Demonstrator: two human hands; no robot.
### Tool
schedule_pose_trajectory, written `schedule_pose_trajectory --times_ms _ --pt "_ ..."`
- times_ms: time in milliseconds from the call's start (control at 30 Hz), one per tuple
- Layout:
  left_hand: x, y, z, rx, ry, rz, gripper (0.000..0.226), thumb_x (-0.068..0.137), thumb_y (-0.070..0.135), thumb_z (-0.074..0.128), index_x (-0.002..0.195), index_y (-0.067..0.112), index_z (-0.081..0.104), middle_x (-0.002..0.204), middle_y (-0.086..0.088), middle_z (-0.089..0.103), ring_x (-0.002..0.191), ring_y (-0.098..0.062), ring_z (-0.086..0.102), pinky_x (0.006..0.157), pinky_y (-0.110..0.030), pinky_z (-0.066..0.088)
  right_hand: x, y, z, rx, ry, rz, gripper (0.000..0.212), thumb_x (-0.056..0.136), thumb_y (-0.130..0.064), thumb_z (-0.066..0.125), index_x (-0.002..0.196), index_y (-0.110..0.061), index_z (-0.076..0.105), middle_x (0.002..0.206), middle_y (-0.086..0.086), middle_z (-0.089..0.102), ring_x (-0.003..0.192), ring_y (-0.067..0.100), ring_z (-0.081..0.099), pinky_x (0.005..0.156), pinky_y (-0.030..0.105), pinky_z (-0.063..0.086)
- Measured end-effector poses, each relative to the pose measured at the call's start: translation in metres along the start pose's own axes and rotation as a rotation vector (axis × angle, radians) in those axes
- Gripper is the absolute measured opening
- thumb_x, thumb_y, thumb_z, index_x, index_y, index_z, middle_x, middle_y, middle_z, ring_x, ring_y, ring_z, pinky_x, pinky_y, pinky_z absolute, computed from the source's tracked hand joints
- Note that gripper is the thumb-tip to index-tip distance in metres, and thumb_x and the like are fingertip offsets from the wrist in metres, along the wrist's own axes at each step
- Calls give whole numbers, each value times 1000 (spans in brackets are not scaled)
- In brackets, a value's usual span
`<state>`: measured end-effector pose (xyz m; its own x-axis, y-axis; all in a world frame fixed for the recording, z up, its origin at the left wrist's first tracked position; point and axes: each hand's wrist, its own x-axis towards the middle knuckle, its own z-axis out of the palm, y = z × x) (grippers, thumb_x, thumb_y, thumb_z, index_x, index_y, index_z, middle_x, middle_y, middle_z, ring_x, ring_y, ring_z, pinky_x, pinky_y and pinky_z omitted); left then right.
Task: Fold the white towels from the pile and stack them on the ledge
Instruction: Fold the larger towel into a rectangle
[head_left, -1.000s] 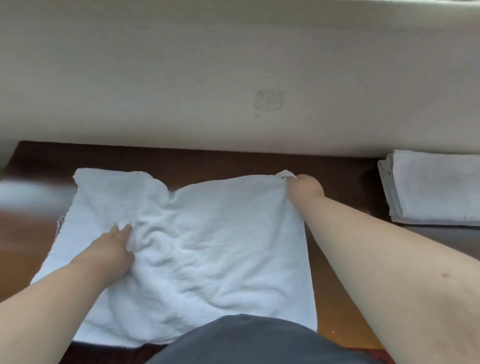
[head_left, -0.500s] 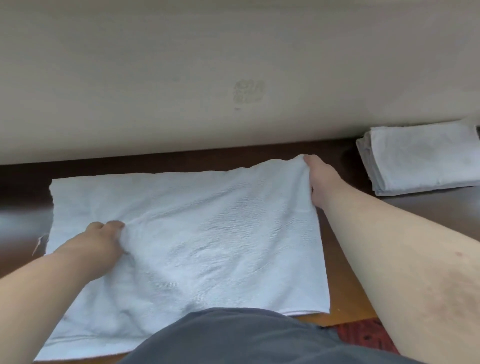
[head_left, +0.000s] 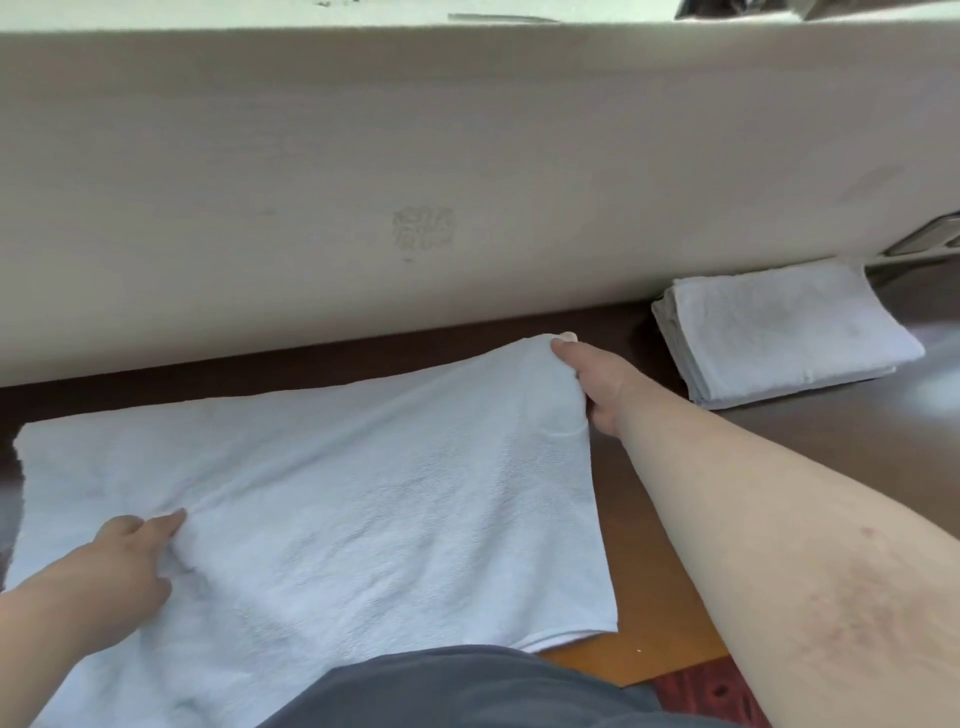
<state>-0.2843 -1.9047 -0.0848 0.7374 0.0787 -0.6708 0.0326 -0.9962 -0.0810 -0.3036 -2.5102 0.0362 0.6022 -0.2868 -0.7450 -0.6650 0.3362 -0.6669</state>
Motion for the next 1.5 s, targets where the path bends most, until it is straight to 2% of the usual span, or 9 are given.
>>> schedule_pose_trajectory --times_ms 333,533,767,967,1100,1200,1333,1400,1500 --pt "-70 56 -44 44 -46 29 84 84 31 56 156 38 14 154 0 16 99 -18 52 84 -25 47 8 11 17 -156 -22 -68 33 87 -25 76 116 -24 60 107 7 74 89 26 75 77 47 61" --pt "-92 79 -120 -110 376 -6 31 100 31 36 130 32 40 103 -4 61 82 -29 58 76 -37 46 15 18 -4 -342 62 -188 47 92 -31 69 136 -25 55 117 0 69 101 19 68 90 40 53" --pt "-14 49 -171 76 109 -83 76 97 37 55 158 25 10 161 -10 21 141 -39 30 110 -48 37 22 22 3 -452 188 -39 61 93 -58 55 146 -30 44 141 2 55 128 28 52 112 51 37" --pt "27 12 -178 177 214 127 44 95 47 55 121 12 63 107 -13 63 100 -35 59 81 -36 47 11 17 13 -497 340 -279 43 92 -47 52 135 -51 46 129 -11 59 114 22 57 99 43 45" --pt "45 -9 -184 -81 330 102 57 94 48 58 133 6 54 133 -20 56 115 -38 54 94 -43 44 13 12 37 -492 418 -416 48 92 -34 44 138 -48 48 129 -20 56 117 12 52 98 27 37" --pt "55 -7 -186 -246 379 41 44 91 39 67 121 10 54 116 -20 62 88 -33 56 78 -40 45 22 5 45 -562 413 -385 52 98 -28 44 148 -40 40 140 -15 51 128 17 50 108 29 36" --pt "32 21 -160 -182 576 -214 58 85 30 67 133 14 38 140 -21 42 126 -45 41 105 -53 34 21 6 54 -796 666 -281 70 93 -27 50 157 -30 22 158 7 32 139 35 37 114 46 33" --pt "4 58 -138 -232 754 2 60 88 29 60 140 14 34 154 -18 27 141 -39 25 117 -50 16 6 17 77 -868 768 -473 66 90 -28 52 152 -22 32 158 10 30 141 35 31 116 50 27" --pt "-30 115 -100 -56 543 526 63 95 43 43 153 21 30 163 -13 16 149 -33 14 120 -52 11 -11 54 126 -1318 466 -727 61 94 -39 51 150 -19 38 158 14 30 145 35 26 118 56 21"
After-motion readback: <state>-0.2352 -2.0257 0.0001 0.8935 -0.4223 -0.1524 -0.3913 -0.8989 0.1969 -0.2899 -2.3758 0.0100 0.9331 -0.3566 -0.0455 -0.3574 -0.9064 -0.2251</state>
